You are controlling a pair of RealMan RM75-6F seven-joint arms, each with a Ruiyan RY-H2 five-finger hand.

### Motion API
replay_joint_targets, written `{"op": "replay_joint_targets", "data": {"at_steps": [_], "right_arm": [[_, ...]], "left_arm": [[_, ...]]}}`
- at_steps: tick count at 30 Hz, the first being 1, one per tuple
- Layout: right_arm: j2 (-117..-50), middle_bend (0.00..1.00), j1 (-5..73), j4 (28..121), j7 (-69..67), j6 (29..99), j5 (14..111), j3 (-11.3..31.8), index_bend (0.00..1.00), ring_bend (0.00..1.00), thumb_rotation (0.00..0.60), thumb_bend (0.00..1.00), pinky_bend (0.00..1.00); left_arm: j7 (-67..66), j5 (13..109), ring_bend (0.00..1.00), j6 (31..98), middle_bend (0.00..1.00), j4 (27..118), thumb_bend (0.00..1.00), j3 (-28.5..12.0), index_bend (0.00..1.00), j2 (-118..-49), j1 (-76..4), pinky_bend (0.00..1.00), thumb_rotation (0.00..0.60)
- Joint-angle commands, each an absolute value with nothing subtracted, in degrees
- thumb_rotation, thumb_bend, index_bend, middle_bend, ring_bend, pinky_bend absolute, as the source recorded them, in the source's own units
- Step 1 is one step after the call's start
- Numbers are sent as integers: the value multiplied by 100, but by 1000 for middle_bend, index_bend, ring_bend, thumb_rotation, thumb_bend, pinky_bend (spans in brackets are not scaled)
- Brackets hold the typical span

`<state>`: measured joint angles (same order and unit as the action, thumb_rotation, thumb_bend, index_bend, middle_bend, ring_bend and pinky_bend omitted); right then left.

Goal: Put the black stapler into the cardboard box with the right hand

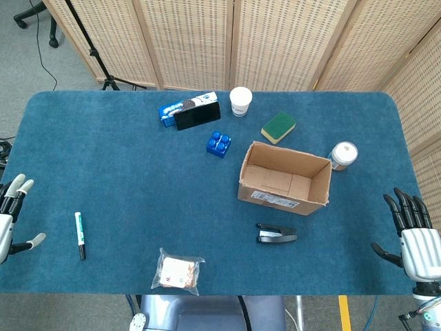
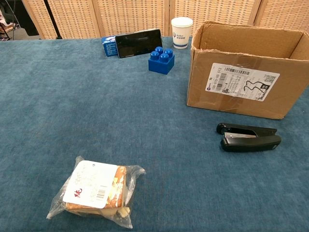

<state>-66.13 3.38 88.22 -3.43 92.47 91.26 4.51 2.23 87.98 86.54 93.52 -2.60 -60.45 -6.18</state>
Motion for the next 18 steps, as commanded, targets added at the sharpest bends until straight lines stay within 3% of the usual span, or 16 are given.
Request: {"op": "replay_joint_targets", "data": {"at_steps": [1, 7, 10, 15, 18], "right_arm": [[-6628, 0, 334, 8831, -358, 9266, 9114, 468, 0, 0, 600, 0, 16], [-6654, 0, 335, 8810, -374, 9298, 9171, 457, 0, 0, 600, 0, 17], [-6636, 29, 341, 8830, -387, 9283, 9228, 423, 23, 10, 600, 0, 69], [-6384, 110, 472, 8941, -676, 8980, 9814, 18, 137, 55, 600, 0, 137], [-6316, 130, 524, 9013, -670, 8957, 10252, -198, 149, 70, 600, 0, 152]], "left_arm": [[229, 8789, 0, 8642, 0, 9352, 0, -259, 0, -6038, -623, 0, 600], [208, 8785, 0, 8647, 0, 9349, 0, -259, 0, -6052, -616, 0, 600], [205, 8787, 0, 8660, 0, 9352, 0, -262, 0, -6053, -612, 0, 600], [159, 8825, 0, 8596, 0, 9357, 0, -236, 0, -6069, -643, 0, 600], [114, 8825, 0, 8528, 0, 9369, 0, -227, 0, -6080, -675, 0, 600]]}}
